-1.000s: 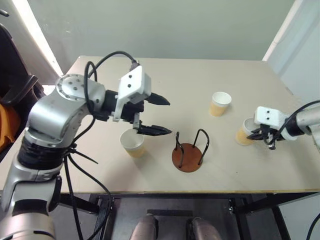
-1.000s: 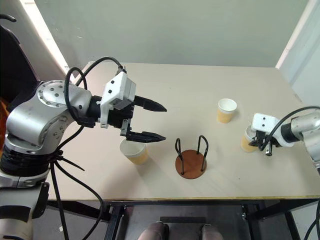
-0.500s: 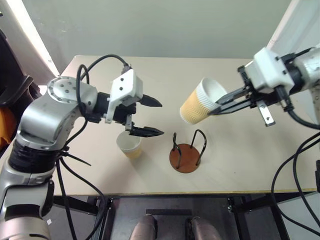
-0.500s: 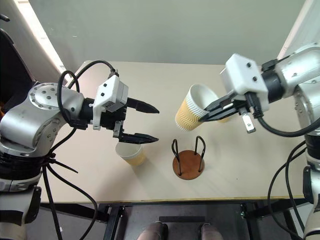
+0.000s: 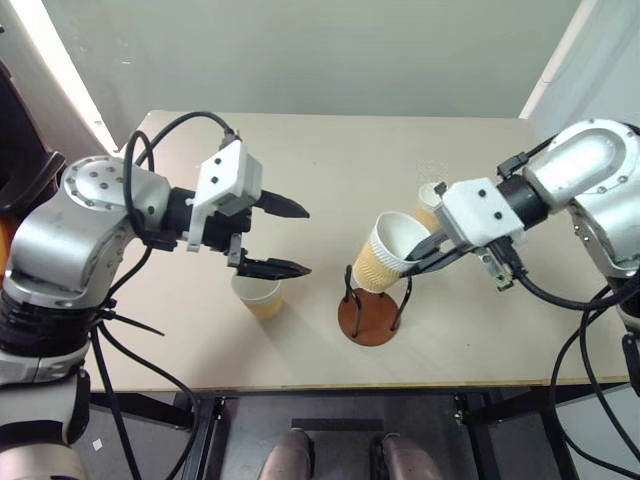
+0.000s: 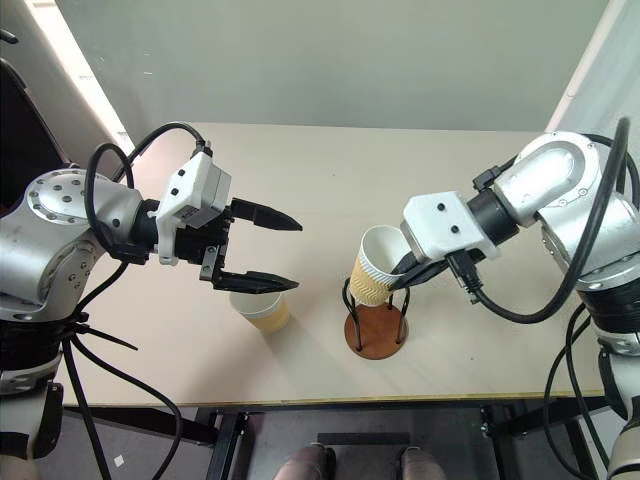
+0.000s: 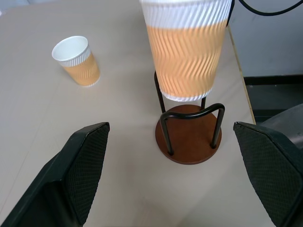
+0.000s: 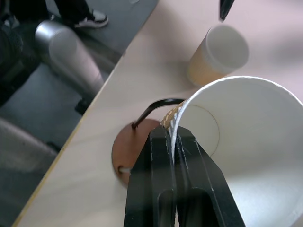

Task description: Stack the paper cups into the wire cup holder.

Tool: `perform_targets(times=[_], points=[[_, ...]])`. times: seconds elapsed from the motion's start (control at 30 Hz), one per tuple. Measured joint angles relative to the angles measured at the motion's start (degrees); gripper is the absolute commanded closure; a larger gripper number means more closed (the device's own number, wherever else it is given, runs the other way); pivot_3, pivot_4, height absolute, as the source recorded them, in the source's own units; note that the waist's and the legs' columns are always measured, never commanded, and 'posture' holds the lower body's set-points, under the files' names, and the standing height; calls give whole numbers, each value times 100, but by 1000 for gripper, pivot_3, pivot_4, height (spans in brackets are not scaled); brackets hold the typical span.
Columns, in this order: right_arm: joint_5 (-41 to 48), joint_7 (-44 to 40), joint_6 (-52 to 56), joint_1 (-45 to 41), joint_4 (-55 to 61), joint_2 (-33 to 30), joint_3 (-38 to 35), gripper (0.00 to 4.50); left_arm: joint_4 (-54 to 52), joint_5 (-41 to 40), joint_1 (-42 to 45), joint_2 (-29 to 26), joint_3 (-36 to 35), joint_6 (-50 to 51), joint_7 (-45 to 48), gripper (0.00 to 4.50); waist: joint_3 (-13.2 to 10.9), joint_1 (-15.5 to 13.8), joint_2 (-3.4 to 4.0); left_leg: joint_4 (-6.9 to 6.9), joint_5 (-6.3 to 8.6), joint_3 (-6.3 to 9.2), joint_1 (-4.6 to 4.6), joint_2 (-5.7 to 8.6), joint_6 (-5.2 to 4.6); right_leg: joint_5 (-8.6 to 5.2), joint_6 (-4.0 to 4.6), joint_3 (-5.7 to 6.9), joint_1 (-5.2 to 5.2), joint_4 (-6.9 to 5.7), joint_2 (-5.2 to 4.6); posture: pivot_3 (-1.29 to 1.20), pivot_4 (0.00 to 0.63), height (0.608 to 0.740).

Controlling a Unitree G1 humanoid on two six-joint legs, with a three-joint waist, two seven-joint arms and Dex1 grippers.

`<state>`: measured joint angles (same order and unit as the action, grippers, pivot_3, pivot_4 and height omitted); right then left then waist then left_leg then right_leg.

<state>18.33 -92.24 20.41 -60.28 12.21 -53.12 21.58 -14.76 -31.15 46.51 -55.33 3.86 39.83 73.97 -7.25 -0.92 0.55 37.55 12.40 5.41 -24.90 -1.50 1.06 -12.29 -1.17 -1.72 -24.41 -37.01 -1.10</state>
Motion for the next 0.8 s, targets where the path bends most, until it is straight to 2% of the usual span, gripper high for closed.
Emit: perform_targets(times=[0.07, 0.4, 0.53, 0.7, 0.8], points=[[-89, 0, -86, 0, -45, -1, 75, 3954, -1, -1, -10, 0, 0, 0, -38, 0, 0, 1, 0, 0, 0, 0, 0, -2, 0, 1, 1, 1, -1, -1, 0, 0, 150, 740], [-370, 50, -261, -9, -253, 88, 156, 612, -19, 33, -27, 19, 2, -8, -112, 0, 0, 5, 0, -1, 1, -1, 0, -5, 1, 3, 2, 2, -1, -1, 0, 0, 150, 740], [-872, 658, -431, -348, -1461, 390, 81, 612, 321, 490, 187, 308, 159, -227, -556, 0, 0, -3, 0, 1, 1, 1, 1, -10, 1, 21, 11, 2, -4, -2, 0, 0, 150, 740], [-1467, 1569, -1084, -752, -3827, 979, -204, 612, 710, 860, 350, 625, 275, -395, -878, 0, 1, -2, -2, 3, -1, 3, 1, -12, 1, 40, 14, -1, -7, 0, 0, 0, 150, 740], [-2150, 2261, -1784, -993, -5241, 1216, -89, 612, 677, 864, 368, 681, 324, -403, -806, 0, 0, 3, 0, -17, -1, 3, -3, -13, 4, 66, -27, 1, -28, -4, 0, 0, 150, 740]])
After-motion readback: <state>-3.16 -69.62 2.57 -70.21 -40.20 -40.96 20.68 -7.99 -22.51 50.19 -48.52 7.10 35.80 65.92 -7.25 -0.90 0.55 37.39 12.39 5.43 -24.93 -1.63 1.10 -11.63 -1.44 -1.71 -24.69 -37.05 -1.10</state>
